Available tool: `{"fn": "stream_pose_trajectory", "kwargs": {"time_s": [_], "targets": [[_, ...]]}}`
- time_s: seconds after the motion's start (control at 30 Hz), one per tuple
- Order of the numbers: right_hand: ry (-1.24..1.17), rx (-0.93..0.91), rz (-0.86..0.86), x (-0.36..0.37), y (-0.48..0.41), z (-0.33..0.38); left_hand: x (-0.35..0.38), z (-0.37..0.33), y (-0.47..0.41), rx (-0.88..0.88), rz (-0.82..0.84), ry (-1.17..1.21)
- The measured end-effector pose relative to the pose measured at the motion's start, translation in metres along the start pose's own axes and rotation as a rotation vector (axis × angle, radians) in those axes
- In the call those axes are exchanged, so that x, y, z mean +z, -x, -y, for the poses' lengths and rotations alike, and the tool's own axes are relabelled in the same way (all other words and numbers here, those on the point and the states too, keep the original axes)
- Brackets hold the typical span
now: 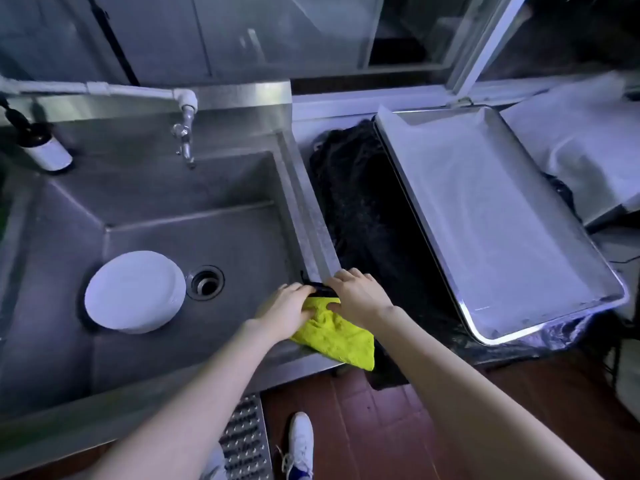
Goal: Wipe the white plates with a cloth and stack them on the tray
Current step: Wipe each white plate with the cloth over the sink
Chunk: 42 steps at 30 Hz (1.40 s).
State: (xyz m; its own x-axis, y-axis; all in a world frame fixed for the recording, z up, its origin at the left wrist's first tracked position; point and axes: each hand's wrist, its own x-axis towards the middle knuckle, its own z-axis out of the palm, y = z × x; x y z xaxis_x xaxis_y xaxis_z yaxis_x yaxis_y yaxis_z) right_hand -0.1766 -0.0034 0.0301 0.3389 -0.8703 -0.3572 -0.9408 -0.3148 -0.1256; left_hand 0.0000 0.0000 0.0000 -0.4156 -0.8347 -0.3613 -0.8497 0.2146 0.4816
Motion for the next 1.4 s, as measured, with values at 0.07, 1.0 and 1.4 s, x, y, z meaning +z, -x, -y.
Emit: {"fn": "stream_pose_trajectory", "kwargs": {"time_s": [0.07,1.0,1.4], "targets": [[-0.012,0.039,0.037,0.013,-0.001,-0.002,0.011,0.000,-0.008,-0.037,0.000,0.028],[-0.572,-0.001,0.013,-0.021,-0.095,0.131,-0.062,0.130,0.063,-0.135,-0.631,0.332],[-0.709,0.176,0.042,-0.014,-0.212,0.242,-0.066,0.385,0.074,-0.737,-0.359,0.414]]}}
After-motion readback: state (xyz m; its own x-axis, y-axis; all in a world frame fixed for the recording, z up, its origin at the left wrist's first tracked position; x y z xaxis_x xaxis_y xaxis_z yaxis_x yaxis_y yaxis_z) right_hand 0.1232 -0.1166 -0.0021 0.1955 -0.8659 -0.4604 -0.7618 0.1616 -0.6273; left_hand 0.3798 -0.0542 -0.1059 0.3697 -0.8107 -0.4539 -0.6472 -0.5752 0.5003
